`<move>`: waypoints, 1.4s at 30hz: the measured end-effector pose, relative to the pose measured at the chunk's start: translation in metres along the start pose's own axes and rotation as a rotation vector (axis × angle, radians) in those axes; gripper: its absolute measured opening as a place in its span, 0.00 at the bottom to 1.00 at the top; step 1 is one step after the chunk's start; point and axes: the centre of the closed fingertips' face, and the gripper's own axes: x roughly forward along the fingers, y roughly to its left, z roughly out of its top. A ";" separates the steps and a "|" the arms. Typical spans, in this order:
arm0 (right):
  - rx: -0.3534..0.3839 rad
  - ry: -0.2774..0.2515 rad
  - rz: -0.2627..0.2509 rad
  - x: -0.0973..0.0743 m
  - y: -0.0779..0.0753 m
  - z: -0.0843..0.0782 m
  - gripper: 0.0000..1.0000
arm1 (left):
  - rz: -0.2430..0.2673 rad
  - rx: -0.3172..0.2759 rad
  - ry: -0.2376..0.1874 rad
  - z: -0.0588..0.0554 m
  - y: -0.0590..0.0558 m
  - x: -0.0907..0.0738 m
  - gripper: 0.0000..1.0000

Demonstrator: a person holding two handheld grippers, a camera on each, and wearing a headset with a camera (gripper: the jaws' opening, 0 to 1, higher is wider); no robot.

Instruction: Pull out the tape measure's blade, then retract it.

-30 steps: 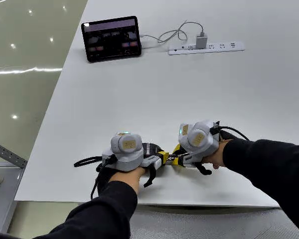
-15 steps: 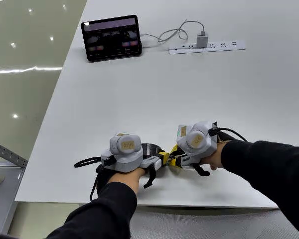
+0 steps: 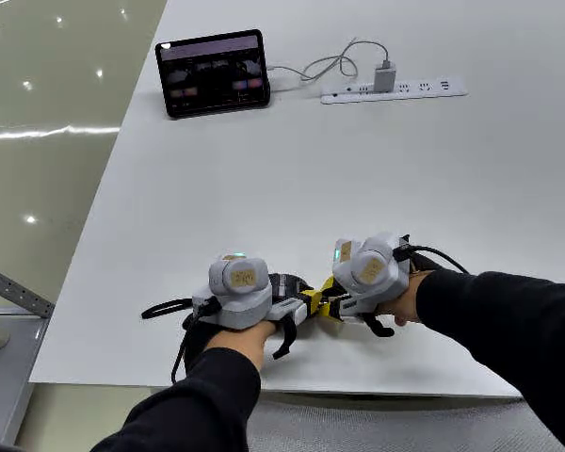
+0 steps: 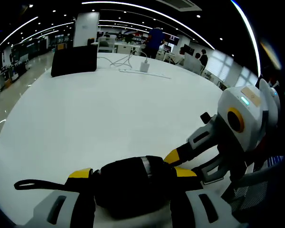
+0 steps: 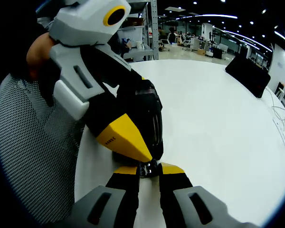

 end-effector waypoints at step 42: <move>-0.042 -0.029 -0.012 0.001 0.000 -0.001 0.10 | -0.001 -0.005 -0.006 0.000 0.001 0.000 0.60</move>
